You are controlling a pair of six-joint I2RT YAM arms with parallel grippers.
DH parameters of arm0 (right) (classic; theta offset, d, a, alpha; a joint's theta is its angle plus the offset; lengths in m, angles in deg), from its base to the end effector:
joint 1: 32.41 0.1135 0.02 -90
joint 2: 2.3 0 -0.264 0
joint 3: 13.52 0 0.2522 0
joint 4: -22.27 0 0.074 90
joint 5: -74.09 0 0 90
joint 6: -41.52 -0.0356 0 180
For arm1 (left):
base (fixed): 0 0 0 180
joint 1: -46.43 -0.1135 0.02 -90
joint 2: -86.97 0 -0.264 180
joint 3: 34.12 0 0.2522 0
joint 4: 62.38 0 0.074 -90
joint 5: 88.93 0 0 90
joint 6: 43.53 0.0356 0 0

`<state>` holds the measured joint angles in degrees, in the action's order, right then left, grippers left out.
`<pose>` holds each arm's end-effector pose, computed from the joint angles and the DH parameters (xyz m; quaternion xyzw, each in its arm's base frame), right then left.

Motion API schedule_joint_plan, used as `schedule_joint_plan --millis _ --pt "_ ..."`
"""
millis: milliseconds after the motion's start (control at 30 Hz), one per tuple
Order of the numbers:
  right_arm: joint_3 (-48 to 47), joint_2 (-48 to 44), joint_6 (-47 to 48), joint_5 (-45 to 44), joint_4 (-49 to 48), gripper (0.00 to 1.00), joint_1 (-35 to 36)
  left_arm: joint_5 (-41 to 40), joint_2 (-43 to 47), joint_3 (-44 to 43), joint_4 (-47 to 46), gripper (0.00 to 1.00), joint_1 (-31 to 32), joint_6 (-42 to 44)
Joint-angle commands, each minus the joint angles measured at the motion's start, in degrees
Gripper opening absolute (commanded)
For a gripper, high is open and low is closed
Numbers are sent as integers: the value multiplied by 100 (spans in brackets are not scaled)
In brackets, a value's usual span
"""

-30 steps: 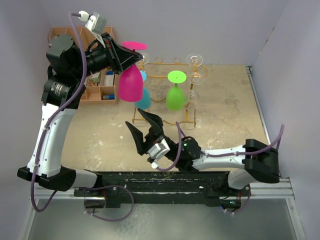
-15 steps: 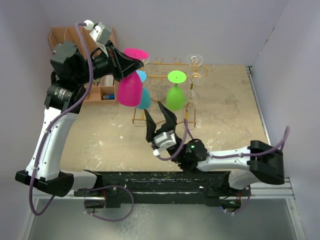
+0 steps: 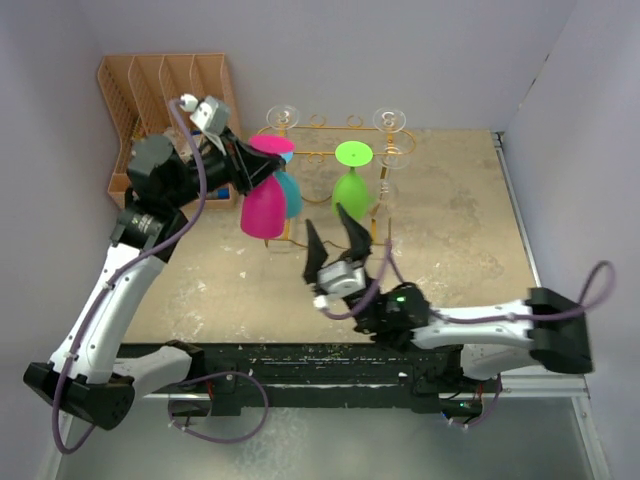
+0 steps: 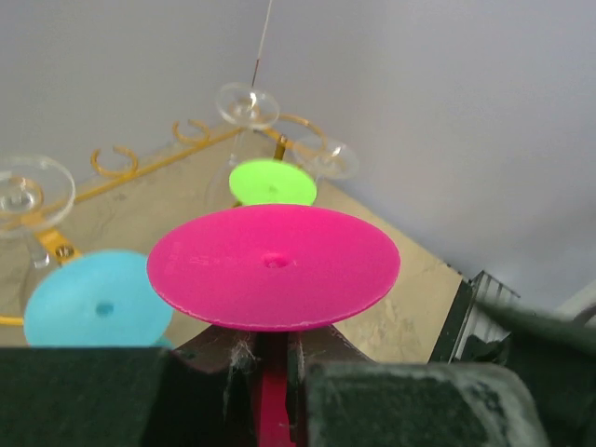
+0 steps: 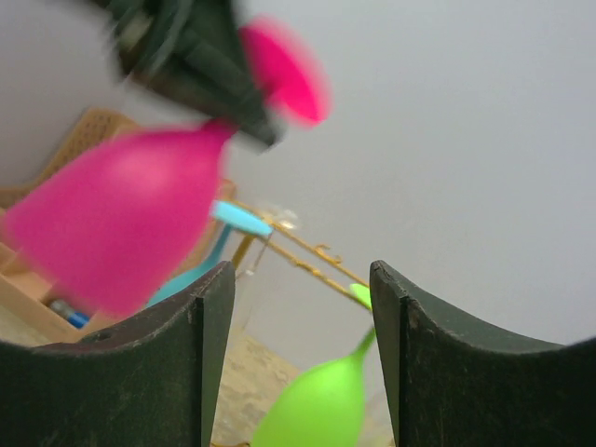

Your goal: Place the wine glass upside down on the wine glass rack

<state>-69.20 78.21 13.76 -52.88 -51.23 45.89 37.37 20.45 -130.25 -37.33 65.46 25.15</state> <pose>0.0763 0.2630 0.3449 -0.2149 0.3922 0.0132 0.8943 0.2167 -0.0970 0.4884 0.2159 0.6491 -0.4391 0.5824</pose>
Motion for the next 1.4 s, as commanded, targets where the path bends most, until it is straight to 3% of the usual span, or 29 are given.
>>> schedule_joint_plan --millis 0,67,233,433,500,633,867,1067,1200,1367 --pt "232 -2020 -1618 15 1891 62 82 -515 719 1230 -1760 0 336 211" --pt "238 -2745 -2298 -1 2869 61 80 -808 733 1425 -1686 0 673 401" --pt "255 -3674 -2462 -595 3674 59 84 -1867 628 2080 -2203 0 1507 647" --pt "339 -3865 -2758 -735 3746 59 81 -2482 257 2463 -2946 0 1881 1118" --pt "322 -3881 -2887 -682 3793 59 81 -2473 170 2516 -3040 0 1945 1673" --pt "117 -3903 -3233 -528 4221 60 83 -2586 156 2820 -3490 0 1976 1869" --pt "-153 -3980 -3540 -641 4774 62 80 -2457 508 3241 -3600 0 2148 1653" --pt "-383 -4124 -3683 -813 5322 62 80 -3192 768 3542 -4143 0 2251 1614" --pt "-300 -4288 -3813 -939 5373 61 80 -4177 646 3363 -3687 0 2601 1792" --pt "-160 -4373 -4069 -973 5405 60 80 -4843 206 2546 -2180 0 2702 1604"
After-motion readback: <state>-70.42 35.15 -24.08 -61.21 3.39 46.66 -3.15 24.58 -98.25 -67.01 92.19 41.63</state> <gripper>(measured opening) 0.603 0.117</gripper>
